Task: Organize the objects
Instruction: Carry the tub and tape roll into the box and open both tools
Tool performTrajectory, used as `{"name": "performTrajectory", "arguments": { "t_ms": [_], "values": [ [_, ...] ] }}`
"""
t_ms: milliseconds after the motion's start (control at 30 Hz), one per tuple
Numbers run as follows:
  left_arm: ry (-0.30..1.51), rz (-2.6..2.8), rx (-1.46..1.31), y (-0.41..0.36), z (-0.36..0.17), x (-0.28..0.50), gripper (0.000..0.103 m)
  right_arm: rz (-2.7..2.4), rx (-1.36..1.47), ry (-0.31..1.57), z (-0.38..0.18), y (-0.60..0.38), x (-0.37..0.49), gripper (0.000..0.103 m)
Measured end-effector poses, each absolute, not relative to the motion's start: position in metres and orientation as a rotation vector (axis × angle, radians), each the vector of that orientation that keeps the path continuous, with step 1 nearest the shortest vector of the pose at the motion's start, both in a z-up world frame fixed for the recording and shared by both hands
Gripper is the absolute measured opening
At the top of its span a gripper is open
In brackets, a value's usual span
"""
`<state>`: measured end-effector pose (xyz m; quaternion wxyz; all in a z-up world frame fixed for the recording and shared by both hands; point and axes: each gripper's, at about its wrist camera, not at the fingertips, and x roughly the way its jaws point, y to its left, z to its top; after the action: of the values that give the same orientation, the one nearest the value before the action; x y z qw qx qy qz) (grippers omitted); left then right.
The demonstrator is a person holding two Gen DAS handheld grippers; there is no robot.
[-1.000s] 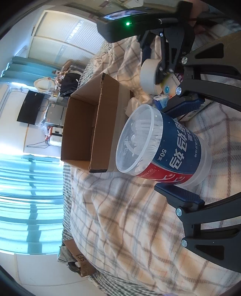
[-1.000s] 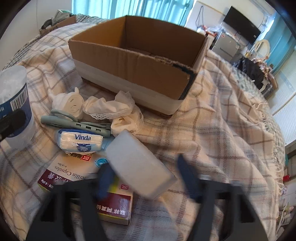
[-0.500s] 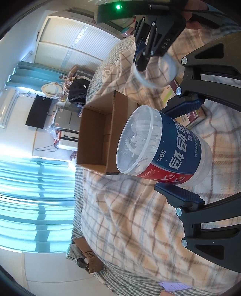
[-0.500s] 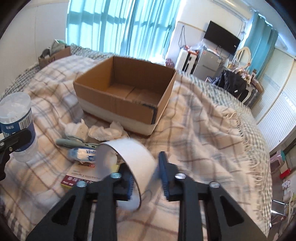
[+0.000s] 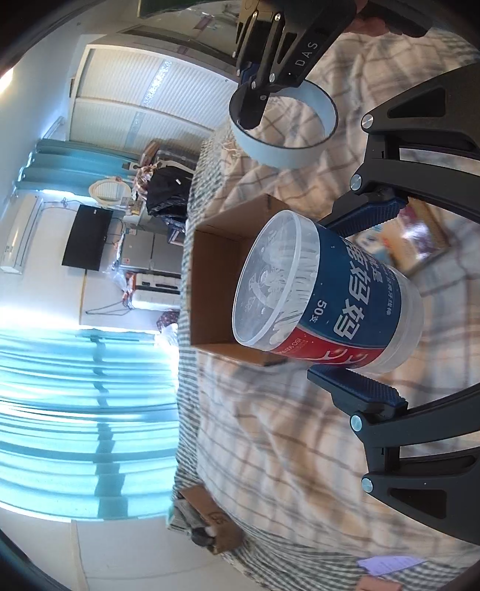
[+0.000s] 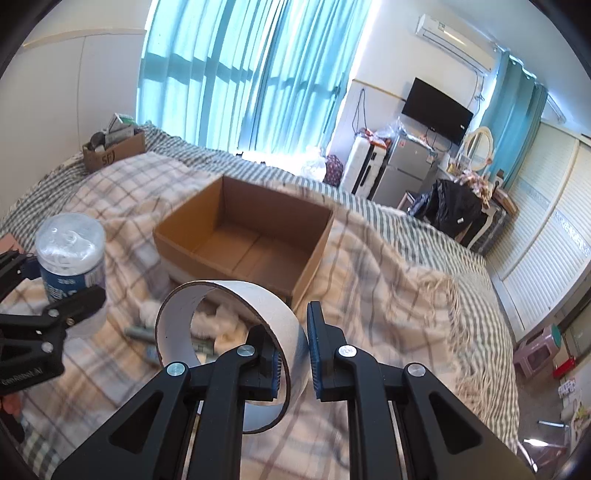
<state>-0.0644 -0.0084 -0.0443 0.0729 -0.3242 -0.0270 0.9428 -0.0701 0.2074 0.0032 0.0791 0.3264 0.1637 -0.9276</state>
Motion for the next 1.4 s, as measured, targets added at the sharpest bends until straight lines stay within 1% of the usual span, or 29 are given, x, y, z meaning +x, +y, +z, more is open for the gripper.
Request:
{"name": "performTrajectory", "arguments": {
  "t_ms": [300, 500, 600, 700, 867, 933, 1033, 1067, 1100, 1133, 1167, 1200, 1233, 1267, 1400],
  "values": [
    [-0.042, 2.839, -0.928, -0.010, -0.020, -0.140, 0.070, -2.808, 0.931, 0.515, 0.029, 0.197, -0.141, 0.012],
    [0.015, 2.856, -0.965, -0.009, -0.028, -0.190, 0.070, -2.810, 0.952, 0.521, 0.027, 0.191, -0.194, 0.012],
    [0.026, 2.830, -0.998, -0.006, -0.040, -0.215, 0.070, -2.795, 0.978, 0.536, 0.018, 0.183, -0.221, 0.012],
    [-0.003, 2.804, -1.031, -0.003, -0.054, -0.234, 0.070, -2.771, 1.004, 0.569, 0.003, 0.173, -0.244, 0.012],
    [-0.017, 2.777, -1.069, -0.002, -0.076, -0.253, 0.070, -2.726, 1.079, 0.583, -0.034, 0.169, -0.270, 0.012],
    [-0.014, 2.760, -1.093, -0.001, -0.086, -0.255, 0.070, -2.711, 1.107, 0.565, -0.047, 0.168, -0.275, 0.012],
    [0.010, 2.767, -1.098, -0.002, -0.093, -0.254, 0.070, -2.670, 1.151, 0.469, -0.058, 0.174, -0.277, 0.013],
    [0.015, 2.771, -1.102, -0.002, -0.094, -0.255, 0.070, -2.655, 1.155, 0.436, -0.058, 0.175, -0.277, 0.014],
    [0.007, 2.769, -1.112, -0.003, -0.095, -0.254, 0.071, -2.652, 1.155, 0.425, -0.056, 0.177, -0.276, 0.026],
    [-0.007, 2.764, -1.117, -0.004, -0.095, -0.254, 0.071, -2.657, 1.151, 0.418, -0.053, 0.178, -0.274, 0.045],
    [-0.026, 2.757, -1.122, -0.006, -0.094, -0.254, 0.072, -2.667, 1.142, 0.418, -0.050, 0.179, -0.272, 0.055],
    [-0.050, 2.743, -1.127, -0.008, -0.093, -0.251, 0.073, -2.676, 1.130, 0.417, -0.047, 0.179, -0.268, 0.067],
    [-0.061, 2.738, -1.119, -0.008, -0.091, -0.249, 0.076, -2.675, 1.124, 0.415, -0.044, 0.179, -0.265, 0.070],
    [-0.064, 2.742, -1.110, -0.008, -0.088, -0.246, 0.080, -2.666, 1.123, 0.411, -0.040, 0.178, -0.262, 0.070],
    [-0.007, 2.778, -1.092, -0.003, -0.076, -0.234, 0.088, -2.660, 1.164, 0.402, -0.031, 0.182, -0.257, 0.082]
  ]
}}
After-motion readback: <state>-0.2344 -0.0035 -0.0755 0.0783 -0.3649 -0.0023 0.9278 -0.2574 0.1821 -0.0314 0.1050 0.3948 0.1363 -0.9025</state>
